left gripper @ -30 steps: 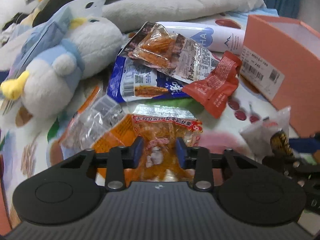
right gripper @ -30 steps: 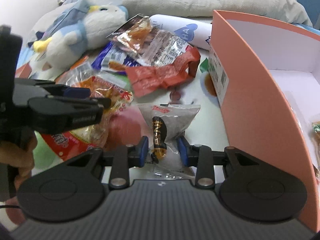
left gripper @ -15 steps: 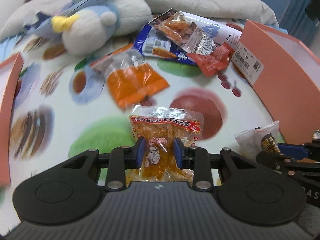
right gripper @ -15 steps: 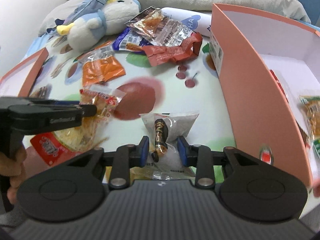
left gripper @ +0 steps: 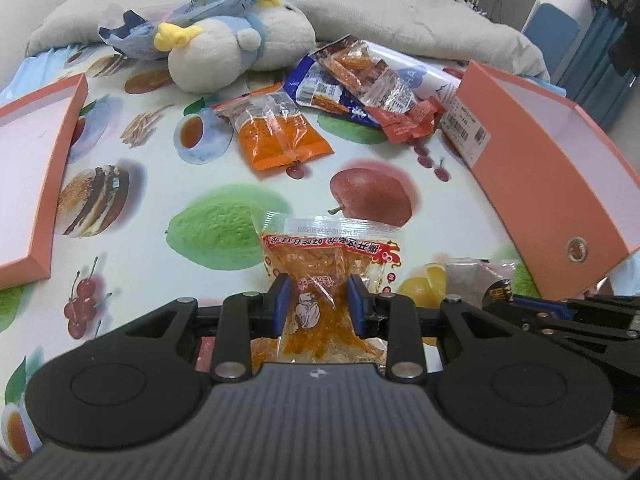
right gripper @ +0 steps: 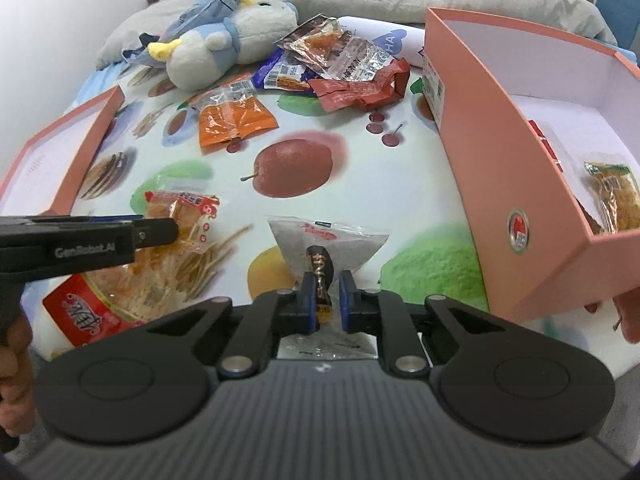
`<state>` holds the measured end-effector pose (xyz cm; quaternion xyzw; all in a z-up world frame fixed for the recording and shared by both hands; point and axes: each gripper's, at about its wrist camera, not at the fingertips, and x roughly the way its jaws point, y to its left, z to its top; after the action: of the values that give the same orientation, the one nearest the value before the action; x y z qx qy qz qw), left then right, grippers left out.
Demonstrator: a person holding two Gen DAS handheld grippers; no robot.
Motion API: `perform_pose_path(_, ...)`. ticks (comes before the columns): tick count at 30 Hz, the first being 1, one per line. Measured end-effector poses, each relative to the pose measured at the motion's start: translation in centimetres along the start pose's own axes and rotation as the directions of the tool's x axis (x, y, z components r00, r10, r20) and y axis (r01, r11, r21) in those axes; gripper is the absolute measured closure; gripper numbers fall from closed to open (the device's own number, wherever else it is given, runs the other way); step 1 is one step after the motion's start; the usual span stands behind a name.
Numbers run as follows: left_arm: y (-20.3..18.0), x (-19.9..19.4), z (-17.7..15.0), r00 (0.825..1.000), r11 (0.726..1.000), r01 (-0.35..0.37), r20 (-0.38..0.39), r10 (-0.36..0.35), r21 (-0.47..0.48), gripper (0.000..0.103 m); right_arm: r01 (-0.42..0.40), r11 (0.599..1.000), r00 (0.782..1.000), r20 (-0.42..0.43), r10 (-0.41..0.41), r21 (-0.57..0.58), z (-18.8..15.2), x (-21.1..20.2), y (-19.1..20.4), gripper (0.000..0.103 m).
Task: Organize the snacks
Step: 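Carry the orange packet and clear bag over the deep pink box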
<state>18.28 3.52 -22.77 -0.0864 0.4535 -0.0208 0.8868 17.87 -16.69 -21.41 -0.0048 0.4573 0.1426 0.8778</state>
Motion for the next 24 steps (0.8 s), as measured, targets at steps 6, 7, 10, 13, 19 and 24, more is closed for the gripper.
perform_pose_path(6, -0.2, -1.9, 0.8, 0.999, 1.0, 0.021, 0.033, -0.02, -0.014, 0.068, 0.01, 1.0, 0.999, 0.041, -0.01, 0.011, 0.4, -1.8, 0.0, 0.089)
perform_pose_path(7, -0.3, -2.2, 1.1, 0.999, 1.0, 0.023, 0.038, -0.023, -0.016, 0.068, 0.009, 1.0, 0.999, 0.048, -0.01, 0.014, 0.6, -2.1, -0.1, 0.089)
perform_pose_path(10, -0.6, -3.0, 2.0, 0.998, 0.999, 0.034, 0.052, -0.034, -0.017, 0.068, 0.003, 1.0, 0.997, 0.072, -0.005, 0.027, 1.2, -3.3, -0.4, 0.089)
perform_pose_path(13, -1.2, -3.8, 3.0, 0.997, 0.998, 0.055, 0.063, -0.055, -0.007, 0.068, -0.003, 0.999, 0.996, 0.089, -0.001, 0.048, 2.0, -4.2, -0.8, 0.089)
perform_pose_path(19, -2.7, -5.4, 5.0, 0.992, 0.996, 0.092, 0.084, -0.094, 0.018, 0.068, 0.008, 0.999, 0.992, 0.129, -0.014, 0.049, 3.6, -6.1, -1.3, 0.089)
perform_pose_path(24, -4.3, -6.3, 6.5, 0.989, 0.994, 0.099, 0.103, -0.103, 0.045, 0.068, 0.008, 0.998, 0.987, 0.162, -0.017, 0.054, 5.1, -7.7, -2.3, 0.089)
